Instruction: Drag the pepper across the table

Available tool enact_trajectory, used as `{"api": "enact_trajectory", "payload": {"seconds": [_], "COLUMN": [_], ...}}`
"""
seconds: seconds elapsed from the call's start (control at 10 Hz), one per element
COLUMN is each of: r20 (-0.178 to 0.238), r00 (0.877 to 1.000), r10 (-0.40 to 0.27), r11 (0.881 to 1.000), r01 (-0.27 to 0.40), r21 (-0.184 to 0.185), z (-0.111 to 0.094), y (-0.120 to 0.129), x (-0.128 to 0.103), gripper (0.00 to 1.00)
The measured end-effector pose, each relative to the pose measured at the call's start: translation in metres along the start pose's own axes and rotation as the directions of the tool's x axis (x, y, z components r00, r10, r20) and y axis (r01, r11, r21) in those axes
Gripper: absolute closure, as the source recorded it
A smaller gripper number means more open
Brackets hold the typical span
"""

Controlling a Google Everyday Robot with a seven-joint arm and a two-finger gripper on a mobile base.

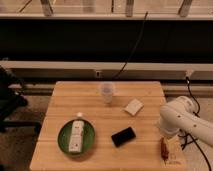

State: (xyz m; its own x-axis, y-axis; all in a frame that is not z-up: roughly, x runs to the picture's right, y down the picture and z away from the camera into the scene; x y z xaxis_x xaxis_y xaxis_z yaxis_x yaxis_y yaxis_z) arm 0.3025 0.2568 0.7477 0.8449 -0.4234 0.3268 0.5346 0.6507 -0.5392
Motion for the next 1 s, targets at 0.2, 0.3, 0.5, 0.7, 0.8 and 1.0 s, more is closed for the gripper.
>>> {"api": "enact_trajectory", "payload": {"seconds": [0.2, 0.3, 0.5, 0.7, 0.8, 1.0], "r20": [0.008, 0.01, 0.008, 0.01, 0.008, 0.016], "r00": [0.992, 0.989, 0.983, 0.98, 0.978, 0.976], "r10": [-0.125, -0.15, -0.185, -0.2, -0.207, -0.219], "r11": [0.992, 0.988, 0.982, 0.98, 0.978, 0.976], "r01": [0.125, 0.15, 0.185, 0.2, 0.206, 0.219], "r21": [0.019, 0.027, 0.022, 0.015, 0.011, 0.011], "z": [0.004, 0.006, 0.012, 0.023, 0.028, 0.034], "y": [0.003, 0.002, 0.008, 0.011, 0.014, 0.017], "x": [0.005, 0.006, 0.013, 0.017, 0.02, 0.024], "gripper": [0.2, 0.2, 0.2, 0.2, 0.2, 0.21]}}
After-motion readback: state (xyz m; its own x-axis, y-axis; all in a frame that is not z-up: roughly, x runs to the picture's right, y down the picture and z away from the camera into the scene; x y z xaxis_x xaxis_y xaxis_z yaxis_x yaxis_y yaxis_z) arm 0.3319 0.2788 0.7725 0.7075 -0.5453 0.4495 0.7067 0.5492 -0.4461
